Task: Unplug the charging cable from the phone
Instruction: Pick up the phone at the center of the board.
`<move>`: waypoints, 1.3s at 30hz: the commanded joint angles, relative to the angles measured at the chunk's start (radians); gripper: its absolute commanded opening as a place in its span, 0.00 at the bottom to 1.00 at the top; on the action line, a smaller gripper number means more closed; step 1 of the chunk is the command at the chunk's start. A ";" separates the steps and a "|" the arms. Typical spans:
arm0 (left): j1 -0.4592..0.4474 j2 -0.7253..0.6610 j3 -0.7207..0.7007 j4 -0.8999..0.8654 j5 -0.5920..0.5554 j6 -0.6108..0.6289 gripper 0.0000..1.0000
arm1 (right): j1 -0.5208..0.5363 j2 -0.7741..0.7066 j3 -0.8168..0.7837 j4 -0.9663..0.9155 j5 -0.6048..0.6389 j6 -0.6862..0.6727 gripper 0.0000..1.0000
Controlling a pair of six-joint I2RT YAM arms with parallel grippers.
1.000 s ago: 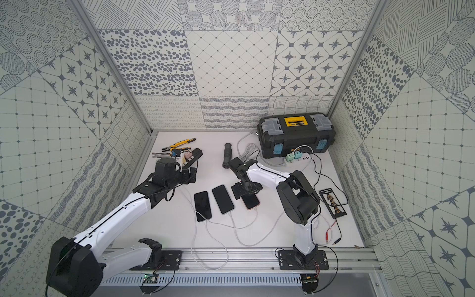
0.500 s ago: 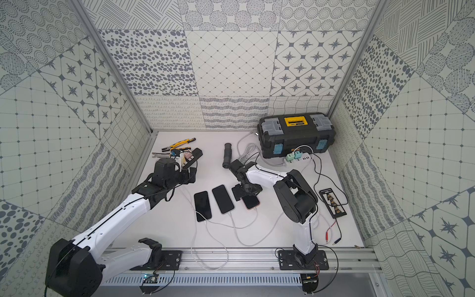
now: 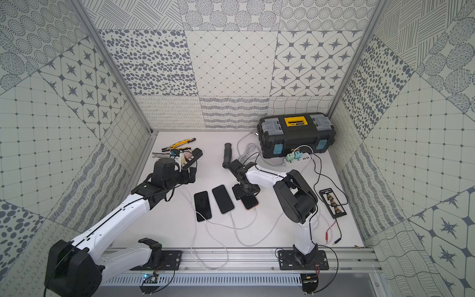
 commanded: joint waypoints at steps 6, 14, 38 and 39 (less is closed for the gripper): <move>-0.012 -0.015 0.005 0.015 0.024 -0.013 0.98 | 0.004 -0.011 -0.031 0.029 0.059 0.010 0.71; -0.012 -0.020 0.040 -0.002 0.103 -0.045 0.98 | 0.003 -0.093 -0.025 0.033 0.075 -0.008 0.68; -0.012 -0.057 0.213 -0.012 0.688 -0.031 0.98 | -0.137 -0.360 0.034 0.192 -0.621 -0.112 0.64; -0.012 -0.062 0.210 0.007 0.714 -0.035 0.98 | -0.147 -0.371 0.029 0.203 -0.663 -0.120 0.64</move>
